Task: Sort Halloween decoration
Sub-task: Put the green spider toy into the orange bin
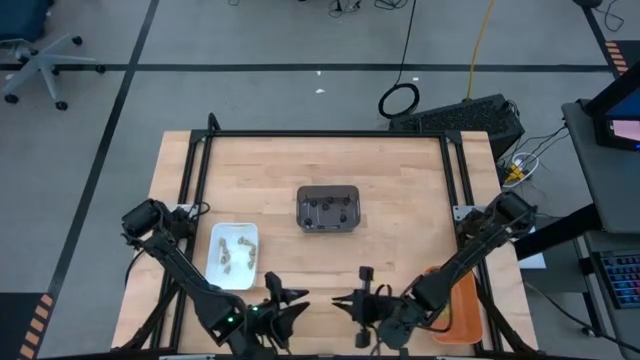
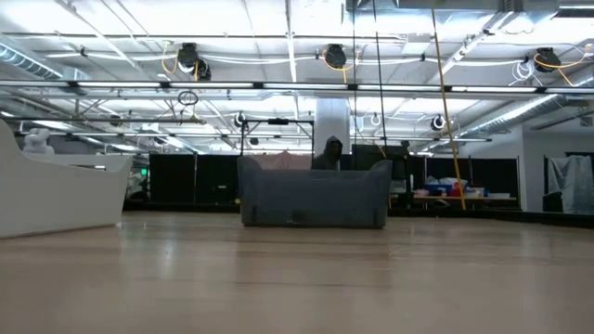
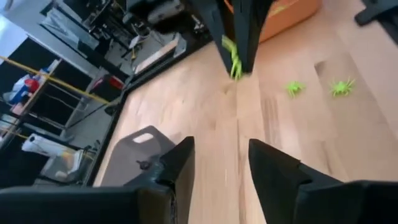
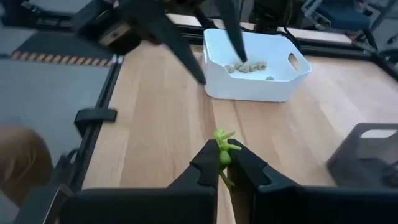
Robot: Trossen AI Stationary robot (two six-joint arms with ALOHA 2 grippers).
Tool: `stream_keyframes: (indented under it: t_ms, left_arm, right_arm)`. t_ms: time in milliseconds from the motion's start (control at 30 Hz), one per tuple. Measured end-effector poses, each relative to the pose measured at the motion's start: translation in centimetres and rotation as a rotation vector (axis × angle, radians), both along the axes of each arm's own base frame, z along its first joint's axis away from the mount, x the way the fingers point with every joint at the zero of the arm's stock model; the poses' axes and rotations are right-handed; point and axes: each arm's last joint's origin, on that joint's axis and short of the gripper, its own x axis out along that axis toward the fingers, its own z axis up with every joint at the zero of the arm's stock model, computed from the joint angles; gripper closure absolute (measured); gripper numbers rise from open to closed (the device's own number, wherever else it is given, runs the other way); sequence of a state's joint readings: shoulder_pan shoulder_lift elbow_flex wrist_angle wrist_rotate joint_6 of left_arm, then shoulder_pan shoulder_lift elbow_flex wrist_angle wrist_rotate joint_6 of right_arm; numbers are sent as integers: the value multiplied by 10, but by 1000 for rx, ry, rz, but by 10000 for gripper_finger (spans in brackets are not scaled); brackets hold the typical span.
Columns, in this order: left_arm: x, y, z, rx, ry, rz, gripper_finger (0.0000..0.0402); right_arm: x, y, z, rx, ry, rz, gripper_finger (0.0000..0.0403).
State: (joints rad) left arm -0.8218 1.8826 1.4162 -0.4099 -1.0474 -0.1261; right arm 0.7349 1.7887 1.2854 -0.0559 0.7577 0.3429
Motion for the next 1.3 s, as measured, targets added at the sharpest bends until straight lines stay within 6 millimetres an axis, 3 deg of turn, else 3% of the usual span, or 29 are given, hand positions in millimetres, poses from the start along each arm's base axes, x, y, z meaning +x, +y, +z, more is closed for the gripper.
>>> stream_keyframes:
  t_ms: [133,333,533,733,933,1100,1200,1300]
  left_arm:
    - [-5,1,0,-60,36,-48,252]
    - [-9,8,-19,-92,87,-54,252]
    - [-4,9,-23,-156,94,-95,252]
    - [1,0,-17,-204,100,-250,252]
    - [2,2,-36,-231,7,-330,252]
    - [3,14,-51,-301,-97,-336,252]
    - [3,15,-50,-322,-127,-336,252]
    - [5,14,-46,-351,-168,-337,252]
  right_arm:
    - [-12,7,3,-104,25,66,401]
    - [-18,16,1,-225,4,62,401]
    - [-10,23,-24,-271,-8,-25,401]
    - [0,33,-41,-278,-28,45,401]
    - [-13,41,-25,-277,-34,152,401]
    - [-39,34,-4,-214,69,224,401]
    - [-52,26,5,-185,118,201,401]
    - [-60,19,0,-170,95,210,401]
